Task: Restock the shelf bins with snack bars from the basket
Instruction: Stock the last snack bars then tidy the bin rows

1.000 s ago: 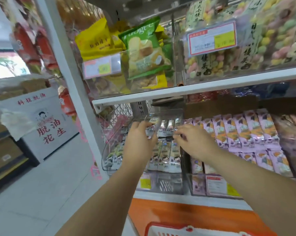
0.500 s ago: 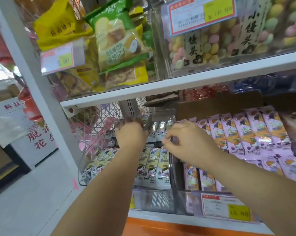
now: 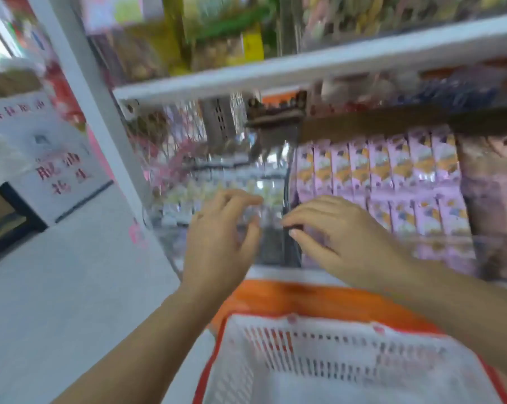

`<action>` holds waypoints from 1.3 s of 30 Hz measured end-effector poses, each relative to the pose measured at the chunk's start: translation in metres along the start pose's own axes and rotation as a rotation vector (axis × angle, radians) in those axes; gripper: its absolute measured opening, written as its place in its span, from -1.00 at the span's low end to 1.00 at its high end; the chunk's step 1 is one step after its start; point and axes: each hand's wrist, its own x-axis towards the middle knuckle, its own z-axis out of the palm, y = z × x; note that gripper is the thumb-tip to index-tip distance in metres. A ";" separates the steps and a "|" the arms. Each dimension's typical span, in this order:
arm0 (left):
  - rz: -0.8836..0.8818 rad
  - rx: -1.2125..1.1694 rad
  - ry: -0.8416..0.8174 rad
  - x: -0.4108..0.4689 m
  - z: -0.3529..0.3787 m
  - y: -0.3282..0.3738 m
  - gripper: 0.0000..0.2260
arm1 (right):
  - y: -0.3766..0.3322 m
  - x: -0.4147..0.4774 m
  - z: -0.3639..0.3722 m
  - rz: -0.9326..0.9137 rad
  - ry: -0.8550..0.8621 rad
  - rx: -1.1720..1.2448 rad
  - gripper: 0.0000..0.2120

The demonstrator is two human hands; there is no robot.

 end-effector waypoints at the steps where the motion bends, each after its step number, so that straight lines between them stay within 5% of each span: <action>1: 0.038 -0.034 -0.011 -0.025 0.001 -0.002 -0.70 | -0.006 -0.019 0.004 -0.033 -0.021 0.038 -0.74; 7: 0.013 0.028 -0.285 -0.160 0.037 -0.038 -0.74 | 0.000 -0.126 0.068 0.183 -0.470 0.149 -0.83; 12: -0.025 0.070 -0.748 -0.225 0.076 -0.055 -0.76 | 0.021 -0.208 0.117 0.605 -1.071 0.227 -0.73; 17: -0.154 0.091 -1.286 -0.267 0.116 -0.057 -0.68 | 0.020 -0.259 0.144 0.688 -1.465 0.120 -0.54; 23: -0.229 0.008 -1.422 -0.302 0.140 -0.053 -0.68 | 0.018 -0.301 0.166 0.734 -1.417 0.027 -0.44; 27: -0.256 -0.023 -1.366 -0.297 0.140 -0.049 -0.69 | 0.012 -0.309 0.170 0.599 -1.338 -0.164 -0.83; 39: -0.107 -0.260 -0.708 -0.200 0.063 -0.015 -0.74 | -0.006 -0.163 0.058 0.622 -0.798 0.302 -0.73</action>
